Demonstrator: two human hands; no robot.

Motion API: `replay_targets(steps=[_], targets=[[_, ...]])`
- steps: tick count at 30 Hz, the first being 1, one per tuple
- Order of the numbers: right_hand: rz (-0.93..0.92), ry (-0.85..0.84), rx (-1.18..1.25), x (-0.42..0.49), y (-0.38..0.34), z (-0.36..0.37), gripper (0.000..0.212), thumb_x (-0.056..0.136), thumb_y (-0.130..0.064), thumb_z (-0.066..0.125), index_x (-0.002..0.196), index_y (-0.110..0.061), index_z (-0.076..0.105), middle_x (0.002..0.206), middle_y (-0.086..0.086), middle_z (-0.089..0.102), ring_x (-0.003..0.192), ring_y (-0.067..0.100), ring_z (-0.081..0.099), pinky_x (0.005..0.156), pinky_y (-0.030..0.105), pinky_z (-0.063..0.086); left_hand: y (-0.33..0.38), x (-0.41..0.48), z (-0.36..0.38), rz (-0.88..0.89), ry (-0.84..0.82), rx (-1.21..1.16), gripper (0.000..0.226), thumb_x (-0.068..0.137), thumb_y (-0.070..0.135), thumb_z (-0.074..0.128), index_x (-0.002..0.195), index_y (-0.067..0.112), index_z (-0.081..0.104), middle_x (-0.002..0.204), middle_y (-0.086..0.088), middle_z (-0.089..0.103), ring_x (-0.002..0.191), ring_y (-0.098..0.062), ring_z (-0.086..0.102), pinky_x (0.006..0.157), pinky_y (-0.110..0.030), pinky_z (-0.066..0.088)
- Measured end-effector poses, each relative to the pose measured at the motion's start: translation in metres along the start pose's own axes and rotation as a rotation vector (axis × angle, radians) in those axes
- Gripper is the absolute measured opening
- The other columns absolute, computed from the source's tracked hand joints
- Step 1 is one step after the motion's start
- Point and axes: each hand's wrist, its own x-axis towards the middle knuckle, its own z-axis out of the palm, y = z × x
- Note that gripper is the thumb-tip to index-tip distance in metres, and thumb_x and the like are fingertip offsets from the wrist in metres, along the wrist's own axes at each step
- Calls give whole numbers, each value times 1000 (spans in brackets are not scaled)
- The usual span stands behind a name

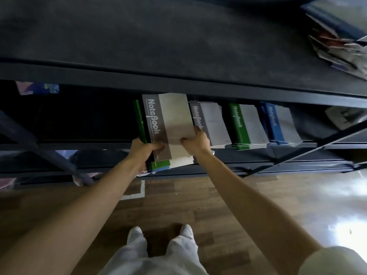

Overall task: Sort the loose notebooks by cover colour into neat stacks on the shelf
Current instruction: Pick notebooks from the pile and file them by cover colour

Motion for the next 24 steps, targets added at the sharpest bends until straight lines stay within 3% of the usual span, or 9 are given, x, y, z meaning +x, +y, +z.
replay_targets(steps=[2, 4, 8, 10, 14, 20, 24], targets=[[18, 10, -6, 4, 10, -14, 43, 84, -14, 60, 126, -10, 54, 105, 10, 64, 84, 22, 57, 65, 24, 45, -5, -3, 16, -15, 19, -60, 27, 82, -7, 64, 105, 5, 59, 87, -9, 64, 57, -12, 65, 47, -23, 53], [45, 28, -3, 11, 23, -29, 34, 84, -11, 60, 118, -6, 60, 100, 10, 65, 81, 22, 57, 63, 22, 42, -10, -5, 30, -54, 18, -127, 27, 85, -2, 63, 111, 5, 57, 88, -8, 64, 67, -16, 64, 51, -29, 52], [90, 106, 34, 33, 53, -63, 34, 85, -5, 59, 119, -5, 60, 113, 14, 65, 101, 28, 62, 75, 26, 48, -15, -8, 49, -92, 24, -150, 31, 87, 0, 61, 115, 9, 53, 94, -8, 63, 75, -19, 60, 68, -36, 48], [120, 151, 55, 44, 67, -78, 37, 85, -4, 59, 122, -6, 57, 117, 14, 64, 107, 30, 61, 84, 30, 49, -18, -9, 55, -94, 34, -138, 39, 85, -1, 62, 122, 9, 52, 105, -11, 61, 78, -21, 59, 66, -36, 47], [122, 210, -8, 67, 87, -95, 38, 86, 0, 56, 123, -3, 50, 121, 18, 60, 110, 33, 58, 87, 34, 46, -24, -9, 66, -92, 60, -139, 43, 85, -7, 56, 125, 8, 51, 99, -10, 61, 83, -25, 59, 61, -34, 47], [41, 192, -201, 98, 98, -100, 42, 83, 11, 50, 123, -1, 40, 123, 21, 54, 111, 37, 55, 91, 41, 45, -34, -10, 78, -86, 105, -188, 49, 85, -11, 54, 129, 10, 47, 107, -12, 61, 83, -23, 60, 62, -36, 48], [-29, 116, -283, 119, 108, -91, 42, 84, 10, 47, 124, 0, 46, 123, 20, 53, 109, 36, 56, 87, 38, 46, -40, -12, 90, -62, 138, -215, 57, 85, -13, 54, 134, 14, 43, 120, -13, 58, 98, -28, 57, 76, -42, 47]])
